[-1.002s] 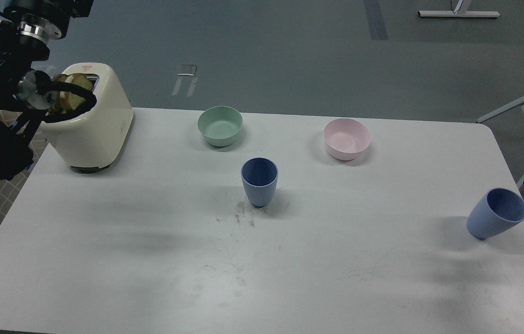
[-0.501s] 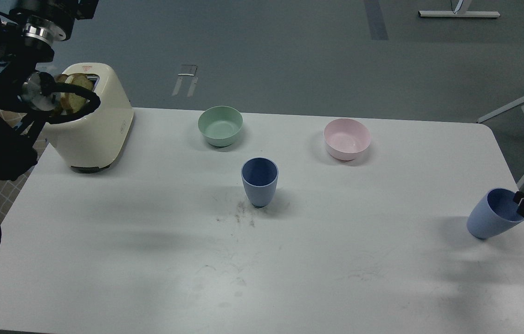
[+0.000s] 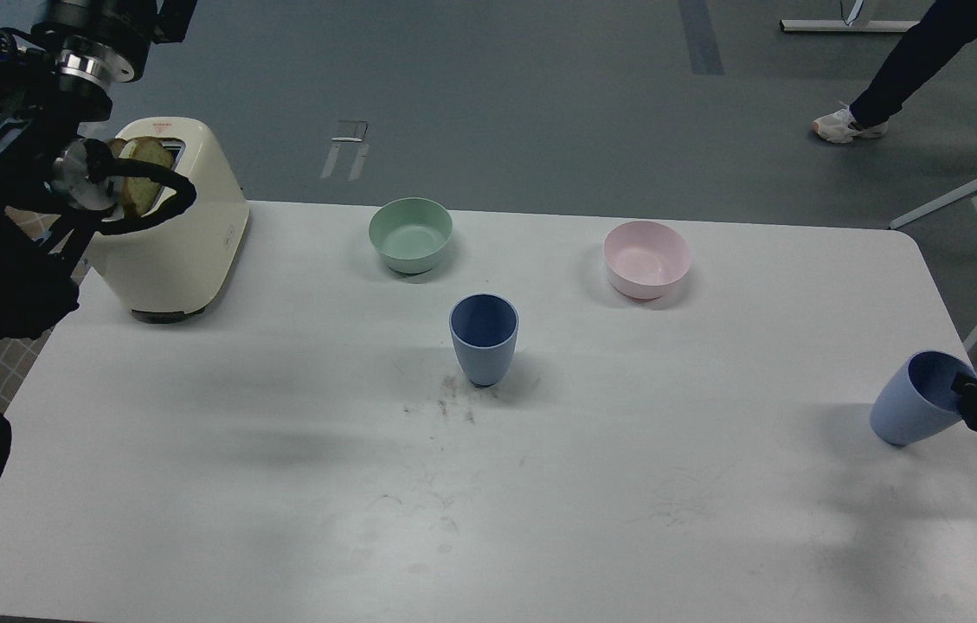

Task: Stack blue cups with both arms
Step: 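Reach the right gripper to the other blue cup and grasp it, then lift the blue cup with the right gripper and carry it above the centered cup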

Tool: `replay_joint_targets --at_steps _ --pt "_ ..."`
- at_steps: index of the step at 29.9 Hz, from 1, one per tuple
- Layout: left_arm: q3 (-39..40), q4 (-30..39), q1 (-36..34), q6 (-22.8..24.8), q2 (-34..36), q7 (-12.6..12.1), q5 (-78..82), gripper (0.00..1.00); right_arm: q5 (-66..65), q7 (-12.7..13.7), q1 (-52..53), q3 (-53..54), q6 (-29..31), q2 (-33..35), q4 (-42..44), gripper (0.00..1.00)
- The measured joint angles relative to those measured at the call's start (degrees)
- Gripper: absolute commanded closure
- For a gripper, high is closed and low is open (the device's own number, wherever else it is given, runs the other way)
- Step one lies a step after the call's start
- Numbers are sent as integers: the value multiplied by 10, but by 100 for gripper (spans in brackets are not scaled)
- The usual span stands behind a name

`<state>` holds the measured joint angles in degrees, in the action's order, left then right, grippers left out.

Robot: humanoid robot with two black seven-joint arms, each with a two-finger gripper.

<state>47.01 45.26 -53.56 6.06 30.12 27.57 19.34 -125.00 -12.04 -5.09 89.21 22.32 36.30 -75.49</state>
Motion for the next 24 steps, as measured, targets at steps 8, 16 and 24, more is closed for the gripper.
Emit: replay_joint_targets --at_steps 8,16,24 --pt "1 0 -3 -1 -1 0 0 2 0 0 0 -2 0 -1 1 96" --pt "3 0 -4 -2 1 0 0 2 0 -1 0 -4 4 2 -1 100" --pt "3 0 -5 -2 2 0 0 2 0 -5 0 -3 3 4 -2 100"
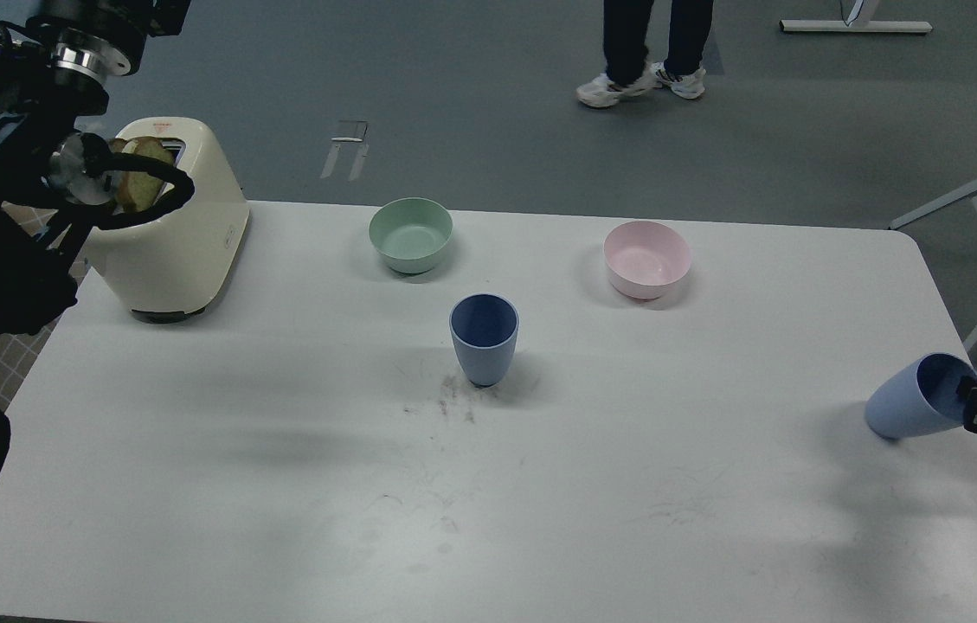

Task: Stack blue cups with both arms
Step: 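Lift the blue cup with the right gripper and carry it above the centered cup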

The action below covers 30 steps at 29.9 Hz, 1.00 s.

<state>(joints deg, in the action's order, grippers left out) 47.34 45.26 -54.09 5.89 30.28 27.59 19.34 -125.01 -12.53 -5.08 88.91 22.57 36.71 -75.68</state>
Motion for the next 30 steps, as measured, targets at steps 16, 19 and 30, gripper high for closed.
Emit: replay_joint_targets --at_steps 16,19,30 --pt "-3 0 -1 0 3 -1 1 2 89 -4 53 15 14 54 -102 100" --pt "-2 1 -1 0 1 -1 2 2 127 -4 105 11 45 64 -123 100" --pt "-5 1 0 -1 -8 -1 2 2 145 5 396 -202 54 -27 -118 100"
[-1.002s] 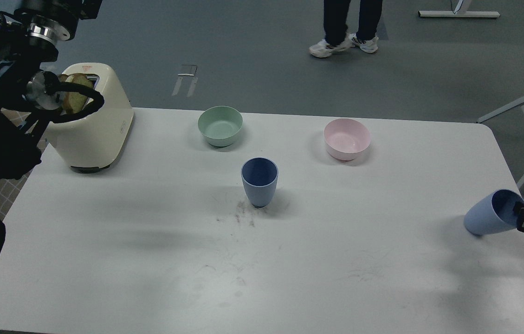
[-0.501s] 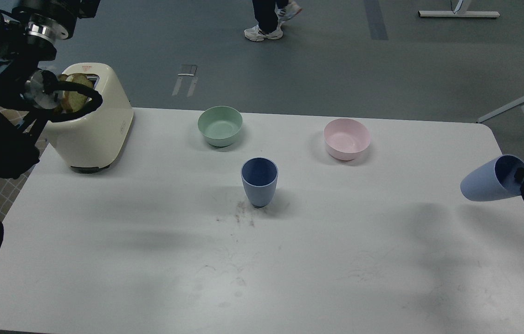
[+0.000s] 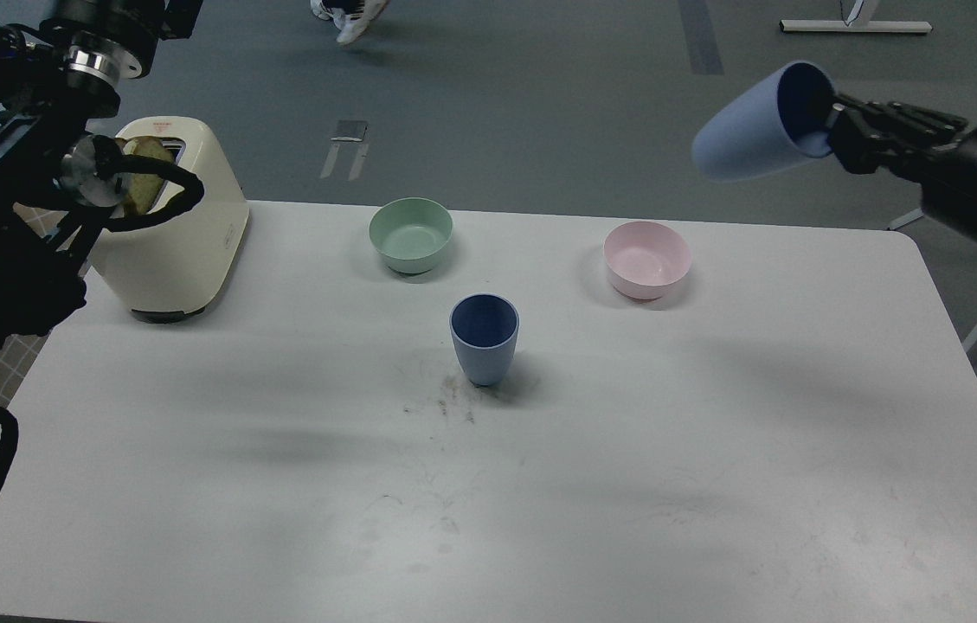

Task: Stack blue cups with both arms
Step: 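Lift the blue cup with the right gripper and carry it above the centered cup, then lower the held cup into the centered blue cup with the right gripper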

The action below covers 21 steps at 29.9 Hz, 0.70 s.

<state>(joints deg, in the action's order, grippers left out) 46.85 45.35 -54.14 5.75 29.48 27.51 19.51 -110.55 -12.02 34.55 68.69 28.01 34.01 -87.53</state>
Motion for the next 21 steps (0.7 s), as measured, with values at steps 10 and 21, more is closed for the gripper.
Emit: replay_joint_targets --at_steps 10,21 --pt "-1 0 3 2 4 0 0 2 -22 39 128 -193 0 -145 88 100" --pt "1 0 4 1 -3 0 0 2 -83 60 161 -261 0 -236 162 100"
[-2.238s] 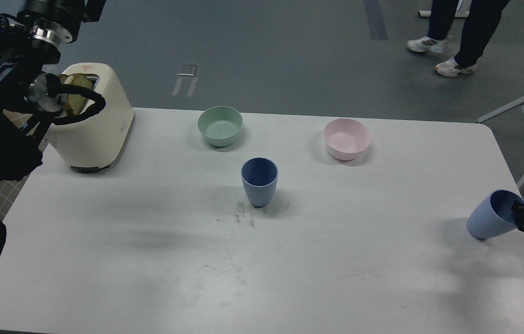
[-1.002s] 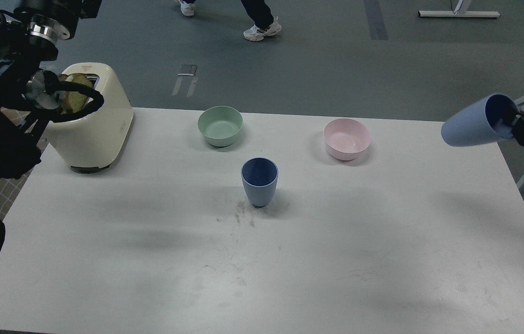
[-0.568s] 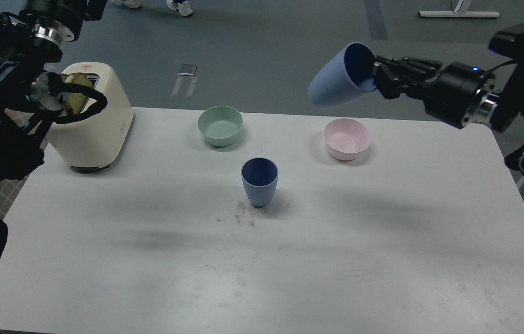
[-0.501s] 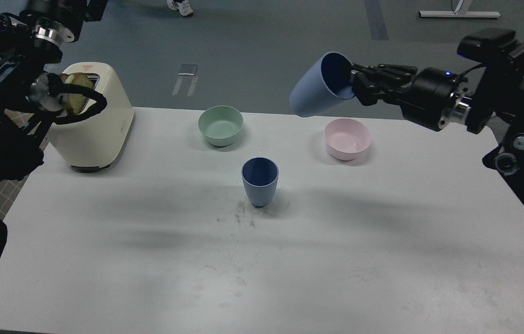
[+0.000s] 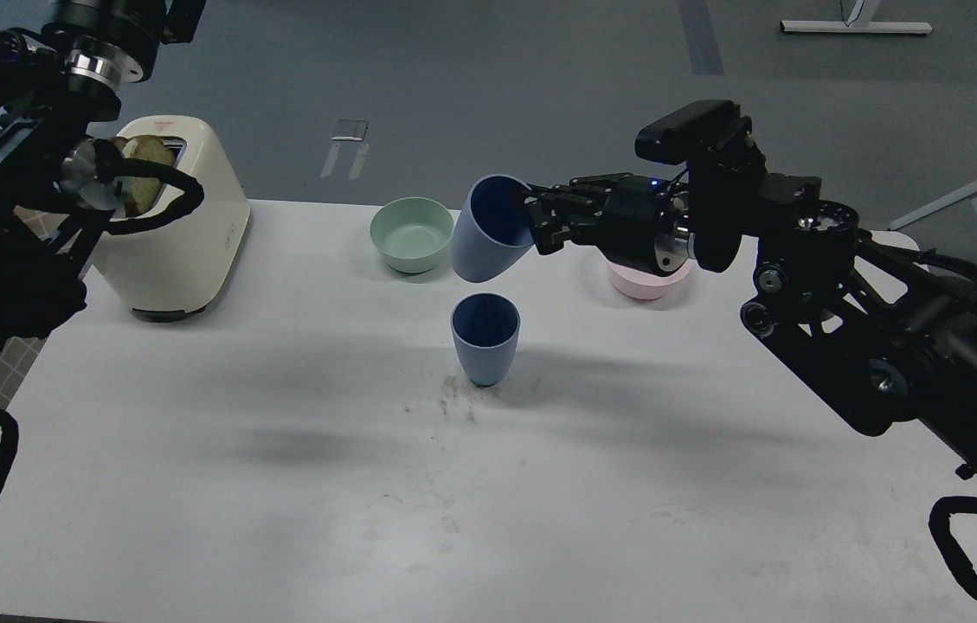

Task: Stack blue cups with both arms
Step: 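Lower the held cup into the centered blue cup with the right gripper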

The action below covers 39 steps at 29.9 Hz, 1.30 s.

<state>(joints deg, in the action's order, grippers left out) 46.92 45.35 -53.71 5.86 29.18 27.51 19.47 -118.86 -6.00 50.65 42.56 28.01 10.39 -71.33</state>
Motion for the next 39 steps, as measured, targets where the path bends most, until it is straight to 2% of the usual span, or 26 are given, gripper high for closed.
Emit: replay_joint_targets --at_steps 14,36,39 --pt "-2 0 0 1 2 0 -1 2 -9 15 3 -51 0 -8 8 100" --pt "0 -1 1 2 6 1 0 2 -9 16 -8 -63 0 -9 10 100" --pt "0 -1 1 2 6 1 0 2 -9 16 -9 -67 0 -9 10 94"
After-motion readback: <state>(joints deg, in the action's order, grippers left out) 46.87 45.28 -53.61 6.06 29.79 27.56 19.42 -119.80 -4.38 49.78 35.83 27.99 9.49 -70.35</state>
